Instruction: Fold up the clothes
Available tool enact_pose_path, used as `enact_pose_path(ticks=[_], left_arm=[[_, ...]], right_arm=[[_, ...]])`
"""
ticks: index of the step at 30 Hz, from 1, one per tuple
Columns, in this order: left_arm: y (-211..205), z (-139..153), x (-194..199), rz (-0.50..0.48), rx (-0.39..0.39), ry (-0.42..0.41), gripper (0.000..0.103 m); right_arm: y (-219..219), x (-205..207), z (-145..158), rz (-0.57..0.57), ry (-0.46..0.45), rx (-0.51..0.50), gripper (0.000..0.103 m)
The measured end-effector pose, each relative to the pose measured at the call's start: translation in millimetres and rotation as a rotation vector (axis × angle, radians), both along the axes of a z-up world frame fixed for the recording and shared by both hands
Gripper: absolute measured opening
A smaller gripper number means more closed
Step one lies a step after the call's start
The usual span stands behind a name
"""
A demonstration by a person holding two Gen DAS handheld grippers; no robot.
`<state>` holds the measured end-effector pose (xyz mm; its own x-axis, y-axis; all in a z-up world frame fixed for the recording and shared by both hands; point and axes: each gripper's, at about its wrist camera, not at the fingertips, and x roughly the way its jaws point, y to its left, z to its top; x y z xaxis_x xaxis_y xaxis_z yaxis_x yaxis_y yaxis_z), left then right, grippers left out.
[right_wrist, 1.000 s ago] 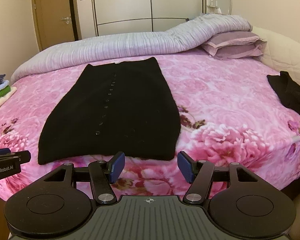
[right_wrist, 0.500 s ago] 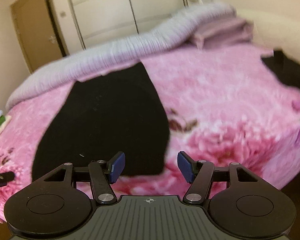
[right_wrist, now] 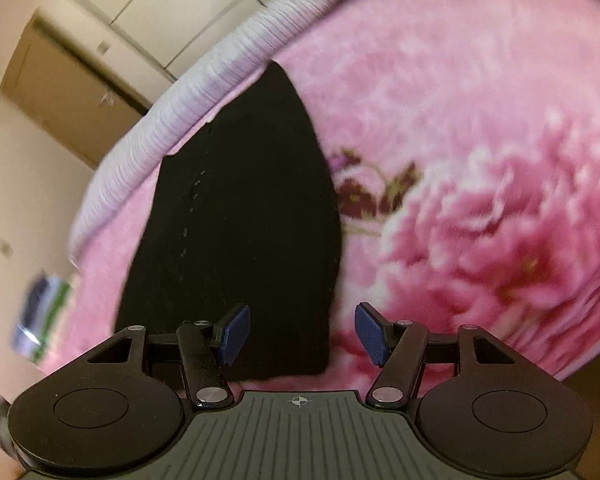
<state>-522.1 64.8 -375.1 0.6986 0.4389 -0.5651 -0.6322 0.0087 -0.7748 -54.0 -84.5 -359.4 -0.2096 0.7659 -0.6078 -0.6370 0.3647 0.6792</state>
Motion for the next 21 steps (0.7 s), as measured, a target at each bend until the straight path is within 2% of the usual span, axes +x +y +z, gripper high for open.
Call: enact_pose_path(ticks=[3,5,8,10,11,13,17,21], left_arm=[[6.9,-2.9,2.3,-0.009,-0.006,-0.035,0.05],[10.3,-4.2,7.4,-0.024,0.0,-0.048,0.05],[13.3,-7.3,14.4,-0.054,0.006,-0.089,0.05],[12.8,-10.4,18.2,-0.08,-0.001,-0.127,0.045],[12.6,-11.8,19.7,-0.09,-0.003,-0.135,0.044],[11.4,-14.6,16.5,-0.084,-0.004,-0.122,0.031],[9.7,-22.4,6.8,-0.068,-0.018,-0.168,0.03],[15.3,-23.6,12.2,-0.087,-0.002,-0.155,0.03]], right_arm=[[7.3,14.1,-11.2,-0.021,0.114,0.003,0.062],[11.4,19.7,-11.6,-0.006,0.143,0.008,0.062],[14.8,21.7,-11.8,0.026,0.165,0.034,0.061],[17.6,20.3,-14.6,0.046,0.178,0.051,0.055],[18.6,20.1,-16.3,0.049,0.181,0.051,0.049],[20.0,20.3,-19.8,0.053,0.187,0.049,0.044],[15.3,25.9,-24.1,0.076,0.226,0.063,0.043],[17.4,30.9,-32.0,0.092,0.265,0.079,0.043]])
